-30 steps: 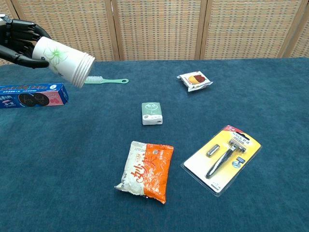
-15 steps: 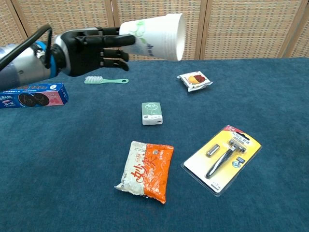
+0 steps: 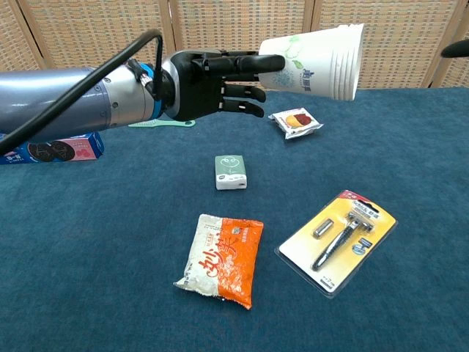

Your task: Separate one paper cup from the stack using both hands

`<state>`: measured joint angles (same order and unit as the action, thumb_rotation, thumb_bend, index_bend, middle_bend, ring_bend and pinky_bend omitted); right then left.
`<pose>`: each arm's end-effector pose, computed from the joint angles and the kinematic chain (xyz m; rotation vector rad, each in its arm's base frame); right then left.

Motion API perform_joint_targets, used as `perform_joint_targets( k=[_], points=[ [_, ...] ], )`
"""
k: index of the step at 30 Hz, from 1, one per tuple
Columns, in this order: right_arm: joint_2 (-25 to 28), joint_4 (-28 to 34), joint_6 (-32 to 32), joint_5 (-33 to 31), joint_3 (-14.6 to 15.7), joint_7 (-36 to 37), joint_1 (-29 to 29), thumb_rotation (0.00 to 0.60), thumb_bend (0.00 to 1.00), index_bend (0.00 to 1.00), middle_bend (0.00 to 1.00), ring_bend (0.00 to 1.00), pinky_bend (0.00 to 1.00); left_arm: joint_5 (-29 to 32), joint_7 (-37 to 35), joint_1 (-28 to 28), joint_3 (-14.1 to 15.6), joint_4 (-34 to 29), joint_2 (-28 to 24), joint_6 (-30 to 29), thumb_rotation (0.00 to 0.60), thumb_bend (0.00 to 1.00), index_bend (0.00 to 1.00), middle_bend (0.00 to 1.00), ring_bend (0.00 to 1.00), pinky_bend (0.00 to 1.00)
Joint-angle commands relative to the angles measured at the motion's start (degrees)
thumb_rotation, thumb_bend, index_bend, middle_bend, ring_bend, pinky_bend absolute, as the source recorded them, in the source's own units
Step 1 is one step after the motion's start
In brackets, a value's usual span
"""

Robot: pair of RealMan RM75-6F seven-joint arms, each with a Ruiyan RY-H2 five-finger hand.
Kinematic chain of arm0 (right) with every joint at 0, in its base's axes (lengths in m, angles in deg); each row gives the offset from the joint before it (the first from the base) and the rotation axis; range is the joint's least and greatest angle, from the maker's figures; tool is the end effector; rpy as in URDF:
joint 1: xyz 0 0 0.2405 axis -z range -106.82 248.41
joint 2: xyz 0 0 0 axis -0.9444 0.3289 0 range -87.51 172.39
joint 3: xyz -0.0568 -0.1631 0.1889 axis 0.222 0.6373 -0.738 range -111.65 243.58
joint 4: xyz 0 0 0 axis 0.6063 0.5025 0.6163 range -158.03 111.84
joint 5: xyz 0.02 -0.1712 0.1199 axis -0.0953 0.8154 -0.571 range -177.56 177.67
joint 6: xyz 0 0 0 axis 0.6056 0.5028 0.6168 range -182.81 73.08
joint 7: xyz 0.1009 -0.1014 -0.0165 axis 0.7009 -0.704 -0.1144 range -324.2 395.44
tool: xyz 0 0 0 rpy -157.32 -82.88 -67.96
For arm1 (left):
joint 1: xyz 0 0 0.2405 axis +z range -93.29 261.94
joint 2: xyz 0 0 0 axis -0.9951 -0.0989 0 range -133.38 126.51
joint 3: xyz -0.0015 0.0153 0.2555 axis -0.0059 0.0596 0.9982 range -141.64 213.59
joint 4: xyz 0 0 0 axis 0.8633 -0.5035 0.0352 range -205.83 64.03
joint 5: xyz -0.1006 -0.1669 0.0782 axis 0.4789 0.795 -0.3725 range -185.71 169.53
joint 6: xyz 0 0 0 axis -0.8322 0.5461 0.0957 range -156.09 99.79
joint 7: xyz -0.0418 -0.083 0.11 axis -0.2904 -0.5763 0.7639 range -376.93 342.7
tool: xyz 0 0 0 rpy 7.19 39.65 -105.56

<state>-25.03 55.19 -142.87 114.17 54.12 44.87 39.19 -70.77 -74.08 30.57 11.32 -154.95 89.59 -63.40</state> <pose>-0.1614 -0.3039 0.1571 1.9016 -0.1404 1.5021 -0.0230 0.3719 -0.0382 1.2198 2.3756 1.5021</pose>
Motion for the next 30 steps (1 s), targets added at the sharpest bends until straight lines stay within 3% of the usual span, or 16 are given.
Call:
perform_joint_targets(
  k=[1,18,30],
  points=[
    [-1.46,0.28,1.96,0.73,0.10,-1.56,-2.15,0.600,0.25,0.43,0.21,0.00,0.00,1.05,-0.11,-0.25,-0.50,0.46,0.81,0.75,0.600,0.32,0.47,0.50,0.57,0.52],
    [-6.11,-1.38,6.13,-0.44,0.96,-4.24,-7.72,0.600,0.43,0.46,0.22,0.00,0.02,0.42,0.25,0.64,-0.86,1.20,2.27,2.72,0.600,0.32,0.47,0.50,0.57,0.52],
    [-7.45,-3.82,5.72,-1.14,2.53,-4.37,-9.02,0.600,0.44,0.51,0.22,0.00,0.02,-0.15,0.54,1.44,-1.17,1.25,2.63,3.61,0.600,0.32,0.47,0.50,0.57,0.52]
  ],
)
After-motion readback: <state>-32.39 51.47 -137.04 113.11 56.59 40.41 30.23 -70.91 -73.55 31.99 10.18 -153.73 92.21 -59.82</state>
